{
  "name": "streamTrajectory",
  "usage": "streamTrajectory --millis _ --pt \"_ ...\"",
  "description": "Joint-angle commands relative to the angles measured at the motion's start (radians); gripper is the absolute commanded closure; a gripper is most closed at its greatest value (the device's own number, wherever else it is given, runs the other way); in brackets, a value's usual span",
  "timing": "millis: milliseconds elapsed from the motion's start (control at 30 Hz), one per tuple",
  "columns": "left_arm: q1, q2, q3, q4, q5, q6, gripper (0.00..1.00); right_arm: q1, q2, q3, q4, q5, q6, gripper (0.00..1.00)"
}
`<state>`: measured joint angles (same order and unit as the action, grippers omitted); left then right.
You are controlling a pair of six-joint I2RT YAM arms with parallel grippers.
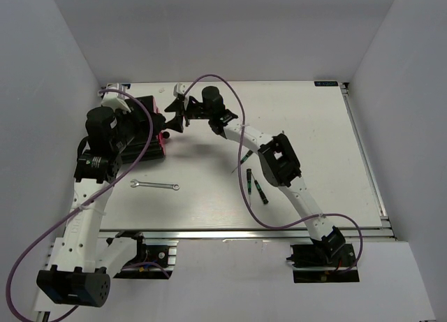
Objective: Sort the tools into containers
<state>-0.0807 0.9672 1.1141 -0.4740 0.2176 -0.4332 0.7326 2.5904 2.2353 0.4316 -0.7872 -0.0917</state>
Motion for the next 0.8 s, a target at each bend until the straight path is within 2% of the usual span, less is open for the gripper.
streamTrajectory --millis 0,333,767 --pt "0.001 0.013 0.05 -0.025 0.012 0.019 0.16 0.008 0.034 0.067 0.091 0.068 0.029 0.26" --pt "0.002 0.071 0.096 -0.058 0.028 0.054 0.16 0.024 0.097 0.135 0.137 0.128 0.033 0.27" --pt "0.001 0.077 0.092 -0.06 0.035 0.056 0.15 0.051 0.108 0.141 0.165 0.085 0.01 0.39"
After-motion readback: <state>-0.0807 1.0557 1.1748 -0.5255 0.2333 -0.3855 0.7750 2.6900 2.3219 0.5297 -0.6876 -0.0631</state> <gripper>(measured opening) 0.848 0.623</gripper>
